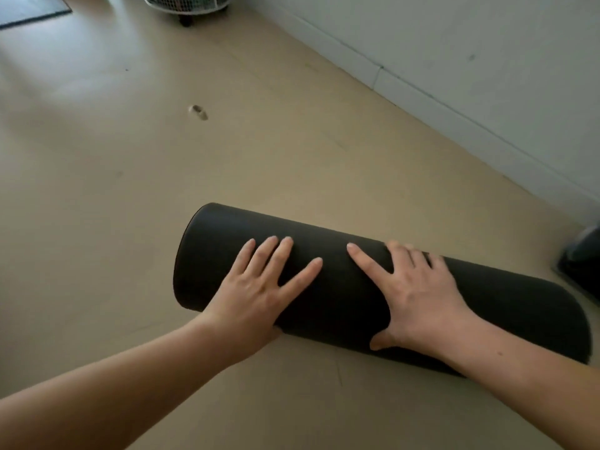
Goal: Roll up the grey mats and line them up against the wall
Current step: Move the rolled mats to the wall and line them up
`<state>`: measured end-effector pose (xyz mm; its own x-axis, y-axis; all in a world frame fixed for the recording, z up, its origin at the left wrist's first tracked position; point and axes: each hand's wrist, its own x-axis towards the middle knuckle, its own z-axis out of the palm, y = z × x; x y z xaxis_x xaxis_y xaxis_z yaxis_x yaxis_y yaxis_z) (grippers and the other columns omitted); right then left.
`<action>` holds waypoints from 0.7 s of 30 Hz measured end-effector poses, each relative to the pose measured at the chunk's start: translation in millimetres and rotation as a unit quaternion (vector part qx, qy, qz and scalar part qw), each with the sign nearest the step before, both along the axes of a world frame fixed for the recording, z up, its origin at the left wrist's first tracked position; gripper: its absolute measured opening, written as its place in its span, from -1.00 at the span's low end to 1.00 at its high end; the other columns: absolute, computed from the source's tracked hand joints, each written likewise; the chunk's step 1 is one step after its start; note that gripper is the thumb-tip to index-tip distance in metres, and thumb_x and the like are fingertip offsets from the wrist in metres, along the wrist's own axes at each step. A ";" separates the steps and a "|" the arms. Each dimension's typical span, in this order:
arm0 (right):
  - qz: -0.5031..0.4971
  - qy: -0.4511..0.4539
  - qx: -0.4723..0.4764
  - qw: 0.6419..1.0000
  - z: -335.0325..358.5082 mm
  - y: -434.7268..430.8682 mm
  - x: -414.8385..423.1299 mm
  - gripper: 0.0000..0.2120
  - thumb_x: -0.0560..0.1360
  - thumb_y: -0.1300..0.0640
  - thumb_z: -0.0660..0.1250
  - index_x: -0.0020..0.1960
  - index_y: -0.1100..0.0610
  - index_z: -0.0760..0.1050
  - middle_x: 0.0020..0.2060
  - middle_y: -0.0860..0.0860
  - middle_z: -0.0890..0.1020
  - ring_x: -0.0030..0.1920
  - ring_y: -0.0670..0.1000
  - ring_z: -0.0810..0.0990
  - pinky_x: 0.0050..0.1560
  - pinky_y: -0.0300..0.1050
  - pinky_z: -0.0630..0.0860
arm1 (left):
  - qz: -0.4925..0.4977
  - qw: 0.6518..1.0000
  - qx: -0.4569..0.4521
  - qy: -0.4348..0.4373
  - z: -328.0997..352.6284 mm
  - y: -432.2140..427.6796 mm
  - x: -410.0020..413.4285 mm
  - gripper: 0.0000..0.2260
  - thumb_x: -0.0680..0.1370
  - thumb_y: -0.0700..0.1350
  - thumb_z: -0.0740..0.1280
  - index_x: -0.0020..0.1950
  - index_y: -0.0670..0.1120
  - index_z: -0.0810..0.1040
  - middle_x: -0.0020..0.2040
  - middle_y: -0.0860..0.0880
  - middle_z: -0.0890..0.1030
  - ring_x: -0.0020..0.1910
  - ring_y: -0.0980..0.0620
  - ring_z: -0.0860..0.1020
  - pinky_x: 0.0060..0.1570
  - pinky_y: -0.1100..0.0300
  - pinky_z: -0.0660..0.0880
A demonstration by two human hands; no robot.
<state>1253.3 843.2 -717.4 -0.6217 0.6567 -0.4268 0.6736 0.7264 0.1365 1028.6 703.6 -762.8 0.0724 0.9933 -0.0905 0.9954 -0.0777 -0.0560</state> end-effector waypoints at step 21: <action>-0.160 0.055 0.110 0.979 -31.4 116.4 111.0 0.42 0.32 -0.27 0.59 0.49 -0.20 -0.64 0.61 0.31 -0.20 0.62 0.38 -0.23 0.51 0.55 -0.05 | 0.413 0.839 0.022 -0.353 4.1 181.0 99.8 -0.07 0.51 0.04 0.55 0.69 0.12 0.00 0.59 -0.15 0.17 0.47 -0.26 0.35 0.29 -0.19 0.50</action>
<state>1364.2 959.6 -748.8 -0.4038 0.8939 -0.1948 0.8813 0.4372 0.1792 1128.5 884.6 -758.8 -0.6224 0.7318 -0.2775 0.4940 0.6424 0.5860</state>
